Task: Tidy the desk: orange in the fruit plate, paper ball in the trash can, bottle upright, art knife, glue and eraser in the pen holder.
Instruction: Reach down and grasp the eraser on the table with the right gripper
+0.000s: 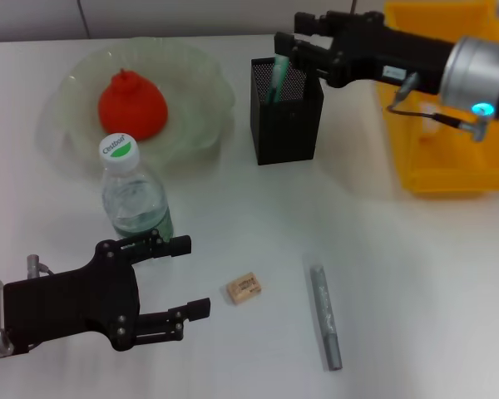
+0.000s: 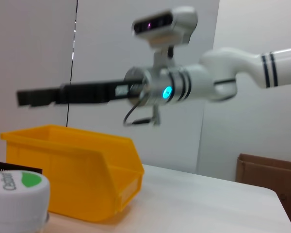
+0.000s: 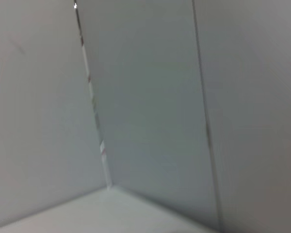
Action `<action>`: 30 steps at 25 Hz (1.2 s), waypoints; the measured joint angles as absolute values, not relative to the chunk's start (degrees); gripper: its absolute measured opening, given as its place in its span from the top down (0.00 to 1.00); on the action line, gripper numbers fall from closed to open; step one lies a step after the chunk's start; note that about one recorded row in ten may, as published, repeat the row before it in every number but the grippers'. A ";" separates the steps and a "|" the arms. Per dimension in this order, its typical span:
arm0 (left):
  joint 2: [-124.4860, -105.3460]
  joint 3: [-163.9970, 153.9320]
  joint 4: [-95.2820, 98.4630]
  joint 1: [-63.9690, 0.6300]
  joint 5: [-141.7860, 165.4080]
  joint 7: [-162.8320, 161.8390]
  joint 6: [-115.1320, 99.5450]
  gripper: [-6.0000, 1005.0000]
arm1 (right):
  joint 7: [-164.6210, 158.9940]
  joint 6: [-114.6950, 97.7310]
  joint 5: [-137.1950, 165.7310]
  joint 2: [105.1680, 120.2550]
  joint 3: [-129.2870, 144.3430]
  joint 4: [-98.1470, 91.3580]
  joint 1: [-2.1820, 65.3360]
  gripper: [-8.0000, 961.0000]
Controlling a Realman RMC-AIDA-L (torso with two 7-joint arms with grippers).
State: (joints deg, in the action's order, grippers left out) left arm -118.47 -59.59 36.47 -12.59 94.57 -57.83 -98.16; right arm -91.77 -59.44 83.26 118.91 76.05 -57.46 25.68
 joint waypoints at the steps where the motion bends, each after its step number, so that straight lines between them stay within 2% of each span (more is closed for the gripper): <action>1: -118.48 -59.59 36.47 -12.62 94.57 -57.83 -98.24 0.20 | -98.39 -60.09 87.83 119.01 76.23 -63.37 23.77 0.64; 2: -118.48 -59.58 36.47 -12.63 94.57 -57.83 -98.25 0.20 | -98.39 -60.09 87.83 119.01 76.23 -63.37 23.77 0.58; 3: -118.48 -59.59 36.47 -12.64 94.57 -57.83 -98.26 0.20 | -114.10 -64.74 102.09 119.60 76.31 -76.59 20.41 0.52; 5: -118.45 -59.59 36.47 -12.65 94.57 -57.83 -98.30 0.20 | -120.38 -67.70 108.20 119.86 76.30 -82.52 19.45 0.41; 8: -118.40 -59.59 36.47 -12.68 94.57 -57.83 -98.39 0.20 | -141.05 -80.86 122.00 119.58 76.15 -92.43 21.81 0.35; 16: -118.39 -59.59 36.47 -12.72 94.56 -57.83 -98.44 0.20 | -156.92 -90.31 134.95 119.36 85.19 -91.64 27.90 0.19; 21: -118.39 -59.59 36.47 -12.67 94.57 -57.93 -98.44 0.20 | -162.31 -92.29 140.65 119.38 90.89 -91.49 29.31 0.13; 30: -118.36 -59.59 36.48 -12.58 94.57 -57.92 -98.44 0.20 | -155.42 -90.11 141.86 119.65 98.56 -91.87 30.24 0.13</action>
State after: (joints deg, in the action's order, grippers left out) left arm -118.36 -59.59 36.48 -12.58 94.57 -57.92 -98.44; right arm -155.42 -90.11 141.86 119.65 98.56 -91.87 30.24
